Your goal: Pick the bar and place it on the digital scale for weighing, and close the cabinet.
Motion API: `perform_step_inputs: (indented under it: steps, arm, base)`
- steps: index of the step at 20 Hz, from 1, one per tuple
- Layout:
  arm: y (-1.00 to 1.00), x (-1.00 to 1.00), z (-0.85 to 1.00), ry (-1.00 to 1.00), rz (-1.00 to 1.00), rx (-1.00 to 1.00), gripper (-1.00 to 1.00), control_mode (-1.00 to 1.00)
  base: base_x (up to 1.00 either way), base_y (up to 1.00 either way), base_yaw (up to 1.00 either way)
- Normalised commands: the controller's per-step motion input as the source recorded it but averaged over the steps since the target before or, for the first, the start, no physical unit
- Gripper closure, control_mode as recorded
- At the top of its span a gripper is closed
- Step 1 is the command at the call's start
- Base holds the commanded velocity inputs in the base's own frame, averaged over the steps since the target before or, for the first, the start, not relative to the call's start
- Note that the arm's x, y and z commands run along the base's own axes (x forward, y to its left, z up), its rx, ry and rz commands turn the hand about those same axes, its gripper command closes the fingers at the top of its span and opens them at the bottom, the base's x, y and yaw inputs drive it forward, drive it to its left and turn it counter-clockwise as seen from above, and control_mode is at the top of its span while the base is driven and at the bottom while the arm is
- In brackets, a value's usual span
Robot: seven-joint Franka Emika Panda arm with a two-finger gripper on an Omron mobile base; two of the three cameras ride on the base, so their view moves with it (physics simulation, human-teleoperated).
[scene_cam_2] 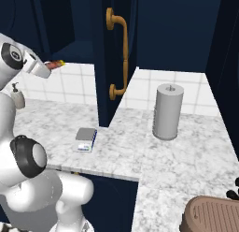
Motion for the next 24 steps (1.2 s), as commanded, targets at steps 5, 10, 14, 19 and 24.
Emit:
perform_step_inputs:
  steps: [5,10,14,19,24]
  arm:
    - [0.01,-0.49,-0.45,0.02,-0.28,0.05,1.0,-1.0]
    - [-0.08,-0.02,-0.81,0.15,-0.08,0.0,1.0,-1.0]
    - [-0.16,0.12,-0.73,0.04,0.0,0.0,1.0,-1.0]
    - [-0.34,0.12,-0.64,0.0,0.0,0.0,1.0,-1.0]
    - [-0.39,0.08,-0.52,-0.01,0.0,0.01,1.0,-1.0]
  base:
    - [0.0,0.0,0.0]
    - [0.0,0.0,0.0]
    - [0.0,0.0,0.0]
    - [0.0,0.0,0.0]
    - [0.0,0.0,0.0]
